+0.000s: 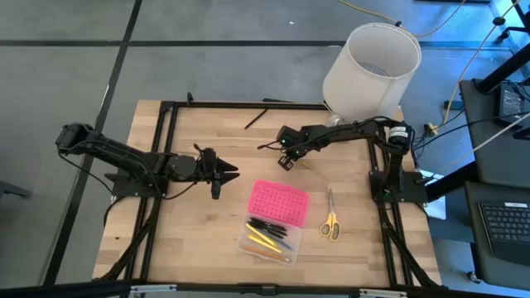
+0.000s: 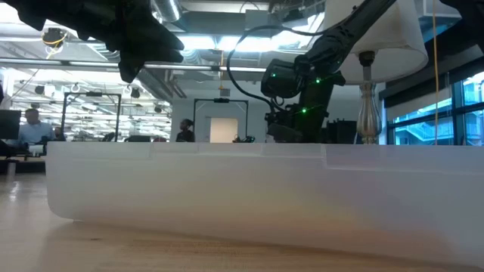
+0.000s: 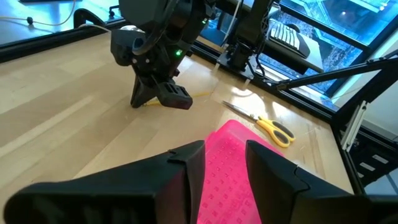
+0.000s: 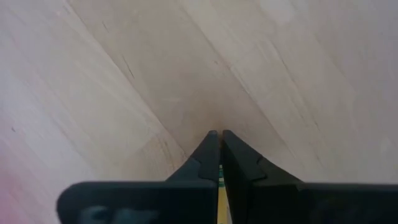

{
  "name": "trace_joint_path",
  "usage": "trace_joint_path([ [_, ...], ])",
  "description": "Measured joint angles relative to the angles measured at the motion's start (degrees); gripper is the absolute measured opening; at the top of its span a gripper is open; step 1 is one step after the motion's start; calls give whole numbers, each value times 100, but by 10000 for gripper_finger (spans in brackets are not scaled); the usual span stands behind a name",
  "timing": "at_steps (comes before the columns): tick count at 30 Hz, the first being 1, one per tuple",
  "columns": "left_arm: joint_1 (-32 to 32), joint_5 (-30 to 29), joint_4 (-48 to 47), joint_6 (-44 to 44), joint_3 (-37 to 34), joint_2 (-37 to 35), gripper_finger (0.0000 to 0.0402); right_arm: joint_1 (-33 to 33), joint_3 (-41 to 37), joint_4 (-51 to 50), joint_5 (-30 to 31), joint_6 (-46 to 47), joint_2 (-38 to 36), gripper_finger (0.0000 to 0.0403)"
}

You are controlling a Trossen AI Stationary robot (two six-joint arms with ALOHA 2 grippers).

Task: Pick & place school supplies into a supply box
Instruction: Put the yellow pencil into the pink supply box

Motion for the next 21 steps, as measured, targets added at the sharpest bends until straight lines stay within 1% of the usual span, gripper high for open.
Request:
trace_joint_path([
  [9, 0, 0, 2, 0, 0, -2, 105, 72, -39, -135, -139, 9, -366, 7],
  [21, 0, -2, 2, 0, 0, 0, 107, 74, -23, -178, -114, 4, -387, 6],
])
